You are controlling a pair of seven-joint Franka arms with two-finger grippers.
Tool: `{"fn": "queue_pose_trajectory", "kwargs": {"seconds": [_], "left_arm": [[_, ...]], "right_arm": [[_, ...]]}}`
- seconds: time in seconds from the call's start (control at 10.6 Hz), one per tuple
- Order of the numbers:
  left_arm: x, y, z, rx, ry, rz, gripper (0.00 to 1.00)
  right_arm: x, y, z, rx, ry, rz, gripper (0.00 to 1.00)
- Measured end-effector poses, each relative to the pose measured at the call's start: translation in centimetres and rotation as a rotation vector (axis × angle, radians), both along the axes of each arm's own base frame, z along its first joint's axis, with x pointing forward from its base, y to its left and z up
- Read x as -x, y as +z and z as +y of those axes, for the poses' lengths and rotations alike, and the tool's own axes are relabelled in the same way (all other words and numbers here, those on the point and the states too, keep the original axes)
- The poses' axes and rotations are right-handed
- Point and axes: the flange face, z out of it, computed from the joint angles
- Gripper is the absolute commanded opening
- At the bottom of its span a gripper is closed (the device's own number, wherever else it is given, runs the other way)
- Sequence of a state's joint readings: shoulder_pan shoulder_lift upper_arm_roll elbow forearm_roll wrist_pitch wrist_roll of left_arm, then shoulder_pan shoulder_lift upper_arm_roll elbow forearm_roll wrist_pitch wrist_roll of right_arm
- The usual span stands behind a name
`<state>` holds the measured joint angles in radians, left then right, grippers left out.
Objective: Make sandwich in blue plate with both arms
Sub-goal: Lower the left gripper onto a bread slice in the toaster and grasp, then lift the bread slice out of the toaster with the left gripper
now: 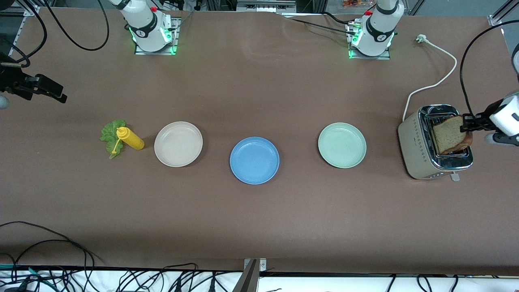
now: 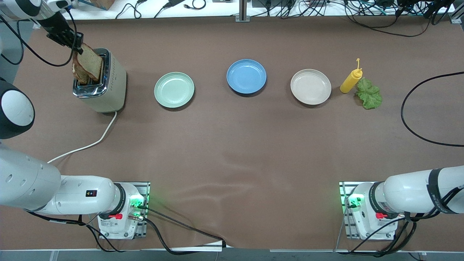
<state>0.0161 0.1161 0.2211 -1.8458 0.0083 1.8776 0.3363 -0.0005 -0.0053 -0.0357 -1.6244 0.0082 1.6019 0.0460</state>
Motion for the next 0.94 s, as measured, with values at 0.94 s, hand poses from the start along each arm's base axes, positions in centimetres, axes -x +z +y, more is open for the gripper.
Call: {"fn": "queue_pose_trajectory", "kwargs": {"seconds": [0.94], "left_arm": [[0.8,8.1,-4.4,0.021,-0.083,0.008,0.00]], "right_arm": [[0.0,0.0,0.0,0.000,0.000,0.000,1.00]]}}
